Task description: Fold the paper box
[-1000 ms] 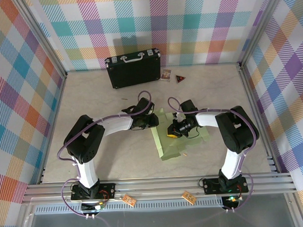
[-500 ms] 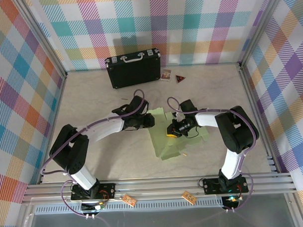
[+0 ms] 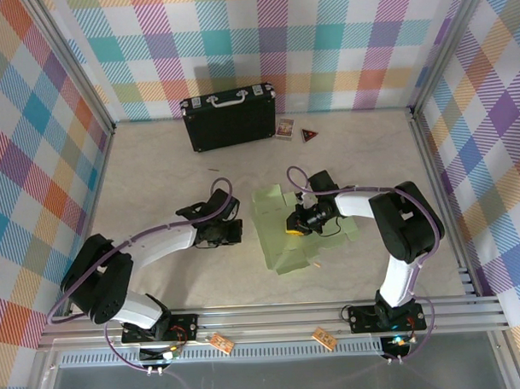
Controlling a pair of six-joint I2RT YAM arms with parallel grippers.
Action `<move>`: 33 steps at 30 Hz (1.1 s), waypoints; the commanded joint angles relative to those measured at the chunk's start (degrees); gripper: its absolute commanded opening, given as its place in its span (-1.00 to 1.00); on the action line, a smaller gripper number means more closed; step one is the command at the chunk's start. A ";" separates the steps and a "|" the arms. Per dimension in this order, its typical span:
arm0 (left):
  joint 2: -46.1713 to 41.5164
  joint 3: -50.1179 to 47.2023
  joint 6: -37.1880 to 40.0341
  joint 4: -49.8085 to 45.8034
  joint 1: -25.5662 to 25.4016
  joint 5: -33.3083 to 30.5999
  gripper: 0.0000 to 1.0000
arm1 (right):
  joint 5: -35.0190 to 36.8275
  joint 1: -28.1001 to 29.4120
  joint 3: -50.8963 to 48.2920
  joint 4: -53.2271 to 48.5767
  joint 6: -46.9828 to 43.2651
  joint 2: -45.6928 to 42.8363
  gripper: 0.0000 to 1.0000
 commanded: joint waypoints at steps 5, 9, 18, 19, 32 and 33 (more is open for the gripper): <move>8.61 7.23 1.48 3.65 0.29 2.08 -1.00 | 7.04 0.29 -1.41 -2.47 -0.94 2.46 -0.73; 13.52 11.17 1.99 4.92 0.33 3.03 -1.00 | 6.83 0.30 -1.15 -2.60 -1.01 2.93 -0.73; 18.53 16.15 2.26 7.53 0.01 6.70 -1.00 | 6.56 0.28 -0.95 -2.53 -1.07 3.28 -0.73; 18.86 16.33 2.21 8.31 -0.06 6.94 -1.00 | 6.49 0.36 -0.96 -2.47 -0.95 3.40 -0.73; 28.19 20.29 1.95 11.80 -1.00 9.81 -1.00 | 5.92 0.32 -1.10 -2.18 -0.77 3.49 -0.72; 28.81 20.44 2.04 11.88 -1.21 9.87 -1.00 | 5.86 0.28 -1.15 -2.09 -0.79 3.52 -0.72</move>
